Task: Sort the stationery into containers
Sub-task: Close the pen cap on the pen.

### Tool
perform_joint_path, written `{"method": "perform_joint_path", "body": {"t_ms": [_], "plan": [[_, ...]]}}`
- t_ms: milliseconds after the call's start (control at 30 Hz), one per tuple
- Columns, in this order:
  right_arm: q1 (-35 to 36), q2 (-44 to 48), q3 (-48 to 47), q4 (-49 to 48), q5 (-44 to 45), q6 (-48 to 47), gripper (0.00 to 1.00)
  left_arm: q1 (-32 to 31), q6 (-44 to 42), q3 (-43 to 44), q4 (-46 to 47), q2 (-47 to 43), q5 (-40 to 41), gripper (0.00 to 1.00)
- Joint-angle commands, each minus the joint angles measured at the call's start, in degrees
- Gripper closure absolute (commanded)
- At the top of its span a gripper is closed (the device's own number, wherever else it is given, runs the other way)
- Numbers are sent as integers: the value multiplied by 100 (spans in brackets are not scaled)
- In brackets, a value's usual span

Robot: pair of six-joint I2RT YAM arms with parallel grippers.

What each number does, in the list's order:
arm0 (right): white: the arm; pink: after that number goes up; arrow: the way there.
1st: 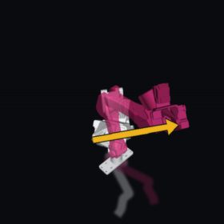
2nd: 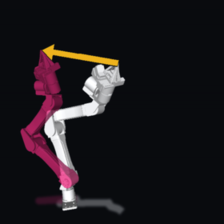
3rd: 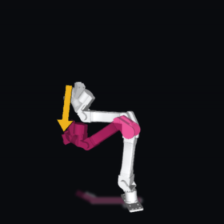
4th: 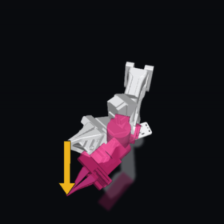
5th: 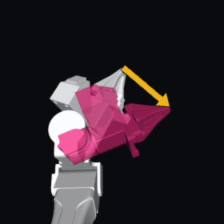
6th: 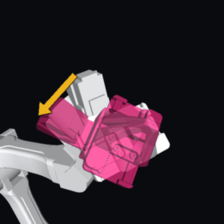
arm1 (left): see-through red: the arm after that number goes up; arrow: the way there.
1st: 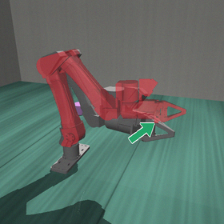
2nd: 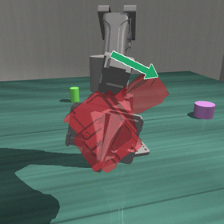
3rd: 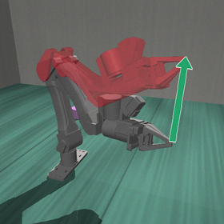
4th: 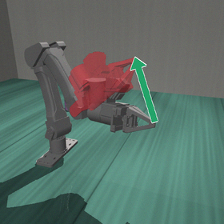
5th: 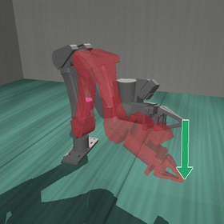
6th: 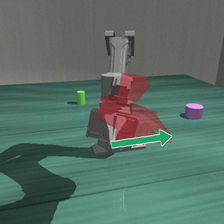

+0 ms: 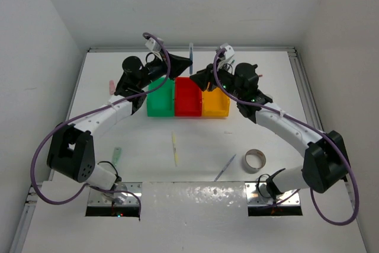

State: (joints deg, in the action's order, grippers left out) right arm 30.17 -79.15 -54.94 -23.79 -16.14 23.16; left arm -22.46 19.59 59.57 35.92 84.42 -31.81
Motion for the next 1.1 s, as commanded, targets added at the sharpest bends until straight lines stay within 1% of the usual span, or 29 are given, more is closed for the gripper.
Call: {"method": "perform_joint_path", "body": {"t_ms": [0,133,333,367,467,500,567,600,633,767,800,833,867,1067], "plan": [[-3,-257,-386,-390,-249,-22,60,-22,457,116,398,-224,-88,100],[-20,-381,-500,-416,-249,31,61,-39,493,107,319,-242,-167,100],[-20,-522,-544,-425,-223,84,64,-75,326,81,47,-198,-211,100],[-12,-539,-544,-425,-197,110,68,-83,308,81,55,-207,-229,100],[-20,-583,-562,-442,-91,128,75,-109,343,90,99,-189,-308,100],[-20,-601,-579,-433,-100,145,82,-127,352,90,99,-189,-317,100],[-12,-645,-623,-416,-108,136,91,-145,335,81,91,-172,-317,100],[-20,-636,-632,-416,-117,128,99,-145,300,64,90,-180,-308,100],[-20,-645,-606,-451,-143,128,100,-145,212,63,73,-163,-256,100],[32,-592,-483,-592,-205,14,100,-145,106,63,20,-102,-53,100],[50,-558,-474,-574,-205,-39,100,-154,123,55,29,-93,-10,97],[76,-548,-474,-548,-214,-109,100,-180,132,55,64,-75,0,90],[76,-522,-474,-539,-205,-118,100,-189,124,55,134,-49,8,81],[120,-495,-500,-530,-170,-136,100,-268,88,72,196,39,26,74]]}}
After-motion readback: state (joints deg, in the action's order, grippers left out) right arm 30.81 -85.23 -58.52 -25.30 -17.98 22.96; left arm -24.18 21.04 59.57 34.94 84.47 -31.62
